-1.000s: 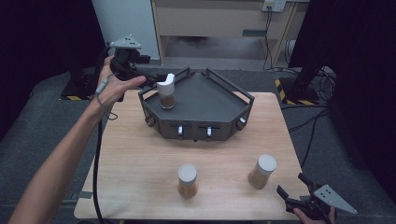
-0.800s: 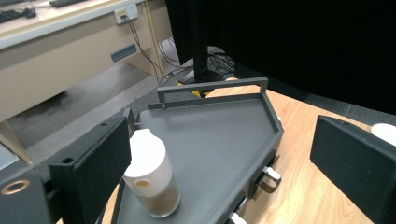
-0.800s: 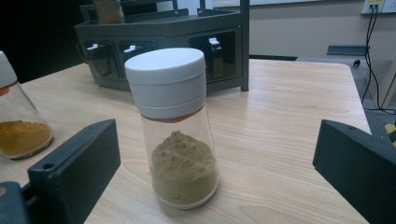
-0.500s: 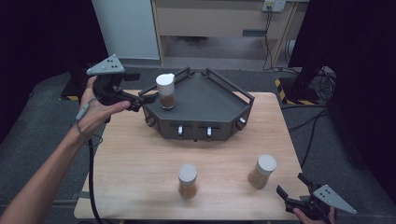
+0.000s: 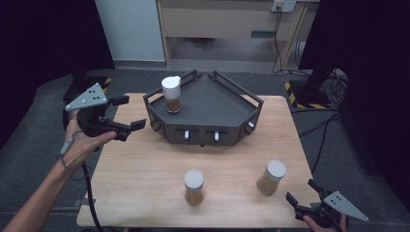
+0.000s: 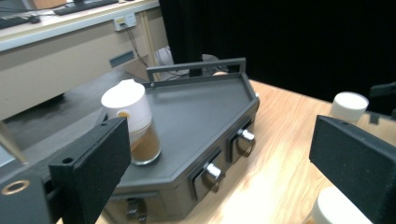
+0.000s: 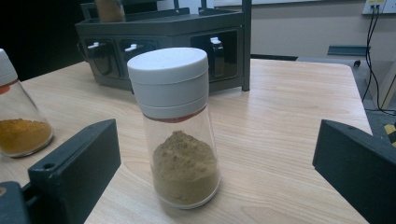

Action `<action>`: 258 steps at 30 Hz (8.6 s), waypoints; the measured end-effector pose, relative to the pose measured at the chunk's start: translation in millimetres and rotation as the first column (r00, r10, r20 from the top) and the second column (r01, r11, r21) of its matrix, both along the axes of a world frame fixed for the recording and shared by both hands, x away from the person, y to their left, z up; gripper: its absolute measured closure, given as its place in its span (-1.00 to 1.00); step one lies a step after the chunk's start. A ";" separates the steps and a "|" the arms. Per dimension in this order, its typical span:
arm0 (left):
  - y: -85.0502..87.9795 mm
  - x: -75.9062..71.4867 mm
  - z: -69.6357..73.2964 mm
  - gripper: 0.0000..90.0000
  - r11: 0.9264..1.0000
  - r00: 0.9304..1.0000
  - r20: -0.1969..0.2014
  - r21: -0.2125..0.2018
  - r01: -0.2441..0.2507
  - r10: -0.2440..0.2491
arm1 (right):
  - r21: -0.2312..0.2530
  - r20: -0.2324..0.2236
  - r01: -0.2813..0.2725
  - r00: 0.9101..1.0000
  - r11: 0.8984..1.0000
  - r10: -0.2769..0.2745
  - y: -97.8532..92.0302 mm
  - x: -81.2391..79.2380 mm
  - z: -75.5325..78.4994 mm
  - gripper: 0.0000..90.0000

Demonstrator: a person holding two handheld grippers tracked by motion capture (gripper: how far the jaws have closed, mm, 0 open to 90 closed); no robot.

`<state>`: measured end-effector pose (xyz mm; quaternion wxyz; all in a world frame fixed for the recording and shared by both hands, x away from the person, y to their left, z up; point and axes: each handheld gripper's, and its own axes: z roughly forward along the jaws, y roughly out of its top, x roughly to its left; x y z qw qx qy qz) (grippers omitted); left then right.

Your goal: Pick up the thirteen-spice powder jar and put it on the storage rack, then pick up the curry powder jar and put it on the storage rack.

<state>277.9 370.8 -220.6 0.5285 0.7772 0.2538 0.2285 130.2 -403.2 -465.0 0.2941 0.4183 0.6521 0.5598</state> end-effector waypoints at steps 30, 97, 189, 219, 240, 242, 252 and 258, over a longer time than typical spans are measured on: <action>11.1 -44.7 -91.5 -0.91 0.997 0.997 -0.030 0.029 -0.070 0.070 | -0.005 -0.001 -0.006 1.000 1.000 0.006 0.1 0.6 0.4 -0.97; 51.1 -78.1 -208.1 -0.95 0.979 0.989 -0.076 -0.150 -0.137 0.127 | -0.025 0.033 -0.027 0.999 0.999 0.028 -1.9 1.8 2.5 -0.96; 68.0 -77.7 -215.5 -0.98 0.973 0.993 -0.065 -0.202 -0.109 0.098 | -0.104 0.033 -0.386 0.920 0.916 0.391 0.9 72.6 143.0 -0.97; 64.9 -78.9 -213.3 -0.98 0.978 0.994 -0.059 -0.179 -0.105 0.095 | -0.182 -0.131 -0.626 0.780 0.758 0.612 87.8 147.8 179.6 -0.97; 63.9 -79.9 -212.6 -0.97 0.980 0.994 -0.056 -0.171 -0.105 0.097 | -0.206 -0.244 -0.718 0.695 0.664 0.676 143.2 171.3 155.5 -0.96; 63.8 -79.9 -212.5 -0.97 0.980 0.994 -0.056 -0.170 -0.104 0.096 | -0.208 -0.268 -0.733 0.679 0.647 0.683 151.1 176.3 150.1 -0.96; 63.3 -79.3 -212.5 -0.97 0.981 0.994 -0.058 -0.168 -0.101 0.093 | -0.213 -0.301 -0.761 0.648 0.613 0.700 173.8 184.6 139.2 -0.95; 63.6 -79.5 -212.5 -0.97 0.981 0.994 -0.058 -0.168 -0.101 0.093 | -0.215 -0.322 -0.773 0.633 0.597 0.704 188.0 187.8 133.8 -0.94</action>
